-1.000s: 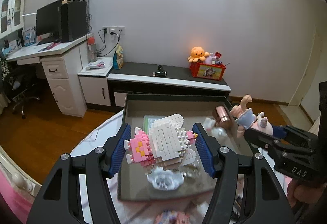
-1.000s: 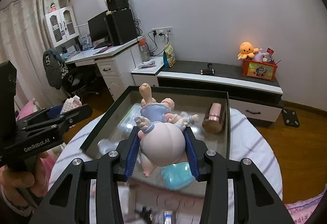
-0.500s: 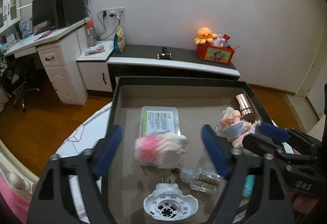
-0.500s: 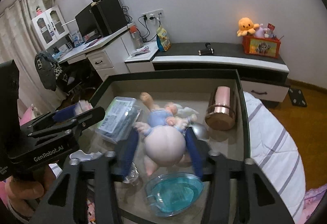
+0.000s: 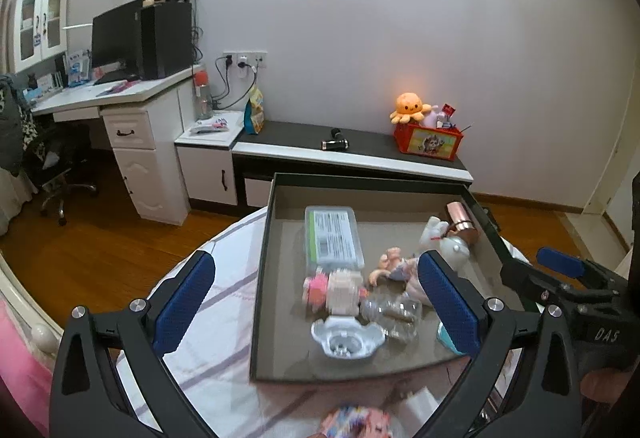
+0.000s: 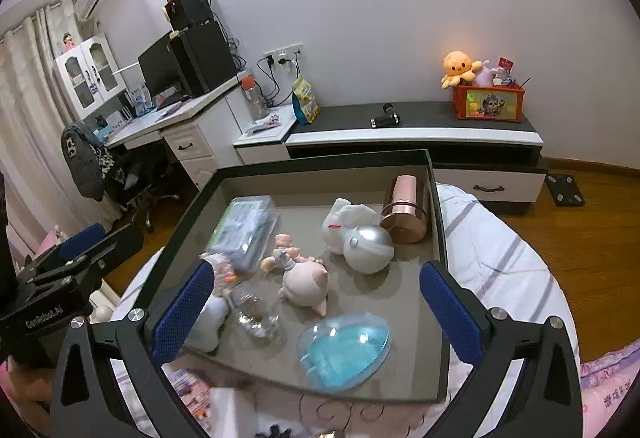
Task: Organize rigid objects
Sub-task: 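Withdraw both tools from the box toward the remaining items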
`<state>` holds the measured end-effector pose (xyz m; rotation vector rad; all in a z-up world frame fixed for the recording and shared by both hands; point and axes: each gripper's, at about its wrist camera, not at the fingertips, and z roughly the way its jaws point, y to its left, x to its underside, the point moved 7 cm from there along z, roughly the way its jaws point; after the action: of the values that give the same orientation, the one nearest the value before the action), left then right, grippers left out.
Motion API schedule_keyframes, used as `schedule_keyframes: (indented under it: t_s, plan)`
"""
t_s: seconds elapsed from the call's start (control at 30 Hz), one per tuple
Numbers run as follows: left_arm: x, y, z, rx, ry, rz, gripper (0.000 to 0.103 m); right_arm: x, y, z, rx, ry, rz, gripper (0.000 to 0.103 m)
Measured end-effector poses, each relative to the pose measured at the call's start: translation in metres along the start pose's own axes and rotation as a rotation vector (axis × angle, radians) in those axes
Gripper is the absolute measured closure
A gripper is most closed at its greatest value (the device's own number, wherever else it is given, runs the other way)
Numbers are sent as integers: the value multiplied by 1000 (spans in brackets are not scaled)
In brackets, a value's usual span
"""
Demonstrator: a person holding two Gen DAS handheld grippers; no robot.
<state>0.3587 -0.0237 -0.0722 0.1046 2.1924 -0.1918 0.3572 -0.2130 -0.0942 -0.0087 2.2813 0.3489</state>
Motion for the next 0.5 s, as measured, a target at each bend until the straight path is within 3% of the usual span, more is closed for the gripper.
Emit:
schedule_keyframes:
  t_s: [0.5]
  plan:
    - [33,-2,-78,-6,-35,-2,0,24,30,-69,13,-85,-23,0]
